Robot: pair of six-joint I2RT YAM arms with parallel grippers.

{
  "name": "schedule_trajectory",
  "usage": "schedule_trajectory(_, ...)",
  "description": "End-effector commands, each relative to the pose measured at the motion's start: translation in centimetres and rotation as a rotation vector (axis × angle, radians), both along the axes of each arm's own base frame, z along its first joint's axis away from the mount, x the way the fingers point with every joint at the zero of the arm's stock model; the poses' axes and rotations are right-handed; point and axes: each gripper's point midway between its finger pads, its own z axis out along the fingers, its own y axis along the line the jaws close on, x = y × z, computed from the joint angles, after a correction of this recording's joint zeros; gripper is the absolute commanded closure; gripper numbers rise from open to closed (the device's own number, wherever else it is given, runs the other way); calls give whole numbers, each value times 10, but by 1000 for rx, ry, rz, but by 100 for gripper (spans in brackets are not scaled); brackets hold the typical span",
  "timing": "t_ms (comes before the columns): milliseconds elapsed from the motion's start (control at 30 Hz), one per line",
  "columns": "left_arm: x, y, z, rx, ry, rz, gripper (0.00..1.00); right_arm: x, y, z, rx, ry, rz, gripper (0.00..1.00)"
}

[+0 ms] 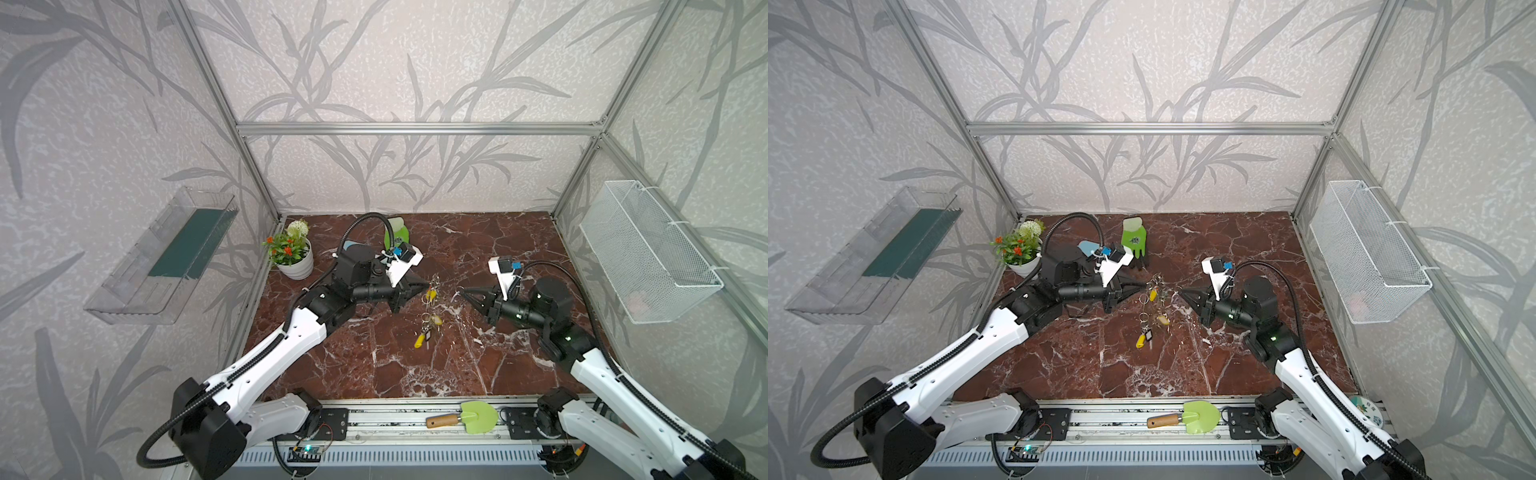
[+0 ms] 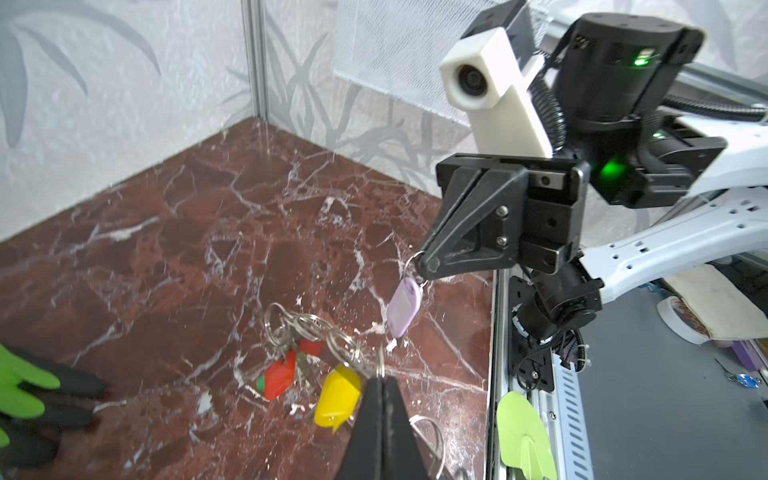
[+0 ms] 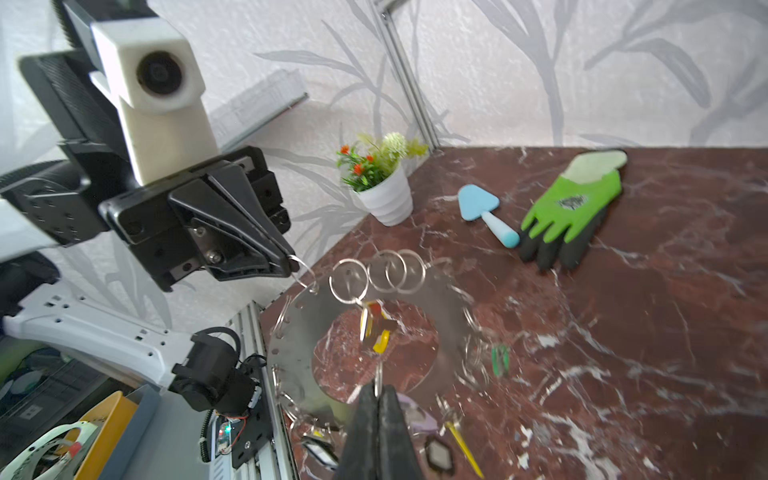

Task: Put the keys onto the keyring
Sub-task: 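Lift the grey disc with the left gripper while the right gripper rises to meet it, then hold the grey disc raised between both grippers with keys hanging below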

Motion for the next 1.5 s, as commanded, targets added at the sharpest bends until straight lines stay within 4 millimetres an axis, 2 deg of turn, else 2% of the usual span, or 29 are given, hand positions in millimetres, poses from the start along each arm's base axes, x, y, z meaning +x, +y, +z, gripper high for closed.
schedule_trajectory(0, -20, -5, 37, -116, -130, -108, 100, -20, 12, 42, 53, -123, 145, 100)
schedule_trajectory(233, -30, -7, 54, -173, -131, -159, 100, -42, 24, 65, 48, -182, 238, 100)
schedule_trajectory(433, -33, -9, 60, -203, -90, -170, 100, -48, 27, 68, 26, -187, 256, 100)
schedule_trajectory(867, -46, -18, 58, -184, 1, -244, 100, -44, 29, 64, -18, -196, 227, 100)
schedule_trajectory(1467, -53, -15, 59, -179, 3, -253, 100, -33, 22, 60, -63, -209, 134, 100)
